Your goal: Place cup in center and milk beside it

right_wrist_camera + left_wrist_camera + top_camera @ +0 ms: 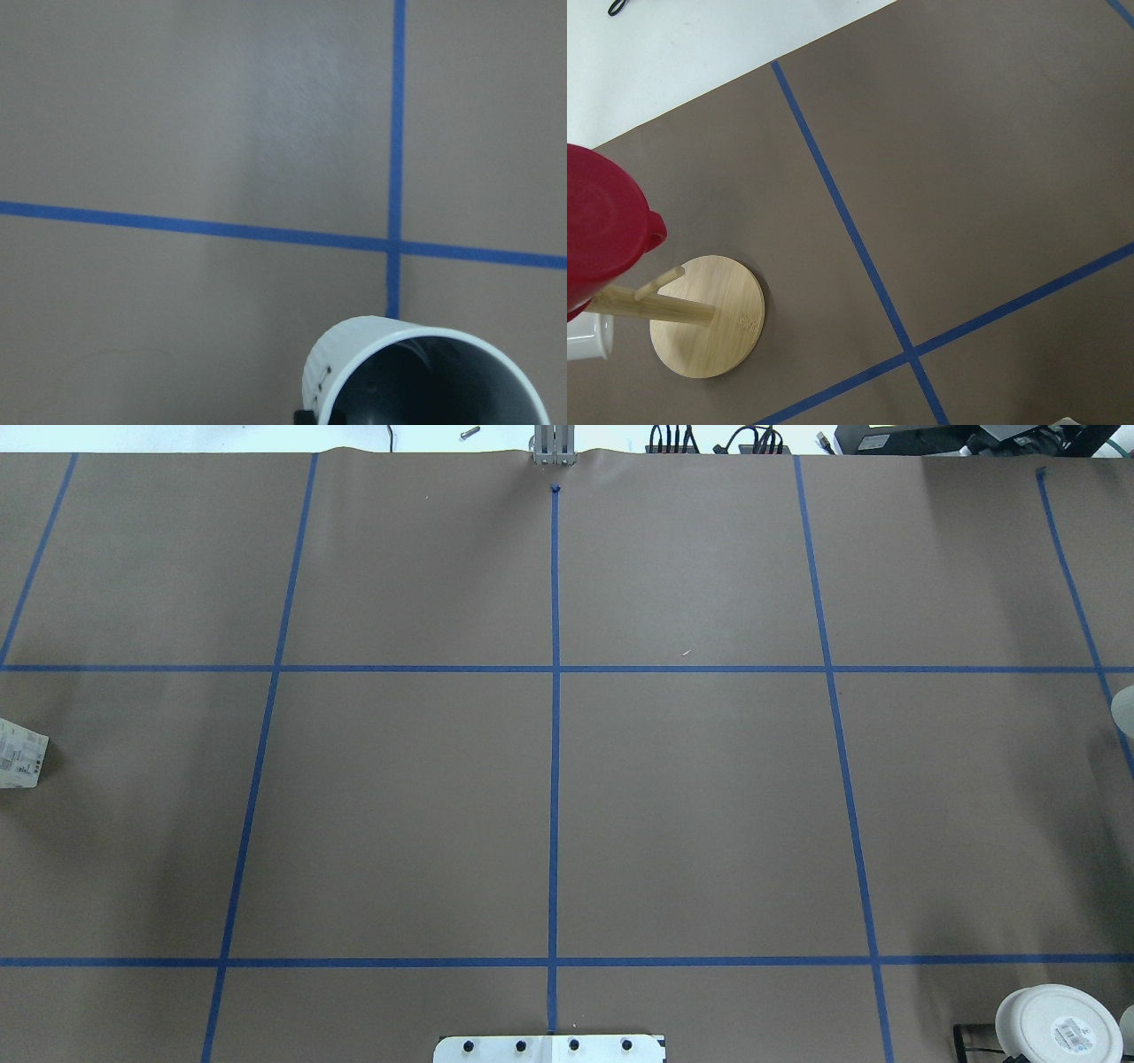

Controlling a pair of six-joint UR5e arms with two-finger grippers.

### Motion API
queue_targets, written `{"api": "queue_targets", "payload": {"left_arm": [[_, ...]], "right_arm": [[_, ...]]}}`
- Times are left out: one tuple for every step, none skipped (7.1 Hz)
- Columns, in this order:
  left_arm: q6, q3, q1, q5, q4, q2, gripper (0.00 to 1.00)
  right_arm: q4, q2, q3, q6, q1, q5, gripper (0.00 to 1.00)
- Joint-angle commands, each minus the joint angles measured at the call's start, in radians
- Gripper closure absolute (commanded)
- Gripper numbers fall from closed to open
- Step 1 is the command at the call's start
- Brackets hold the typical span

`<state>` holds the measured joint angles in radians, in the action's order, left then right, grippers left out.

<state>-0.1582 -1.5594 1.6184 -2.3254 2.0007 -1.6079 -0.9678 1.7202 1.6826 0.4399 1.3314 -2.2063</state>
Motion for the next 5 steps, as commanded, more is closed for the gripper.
{"api": "queue_targets", "payload": {"left_arm": [[0.000,-0.001,0.000,0.000,0.000,0.005,0.02],[0.000,-0.001,0.000,0.000,0.000,0.005,0.02],[0.000,-0.001,-0.002,0.000,0.000,0.005,0.02],[0.000,-0.001,-0.005,0.000,0.000,0.009,0.02],[0.000,-0.001,-0.015,-0.002,0.000,0.009,0.02]], "right_arm": [[-0.043,-0.159,0.035,0.008,-0.023,-0.022,1.00],[-0.045,-0.236,0.042,0.026,-0.065,-0.020,1.00],[-0.045,-0.355,0.042,0.177,-0.156,-0.016,1.00],[-0.046,-0.476,0.040,0.394,-0.275,0.015,1.00],[-0.070,-0.544,0.051,0.504,-0.388,0.104,1.00]]}}
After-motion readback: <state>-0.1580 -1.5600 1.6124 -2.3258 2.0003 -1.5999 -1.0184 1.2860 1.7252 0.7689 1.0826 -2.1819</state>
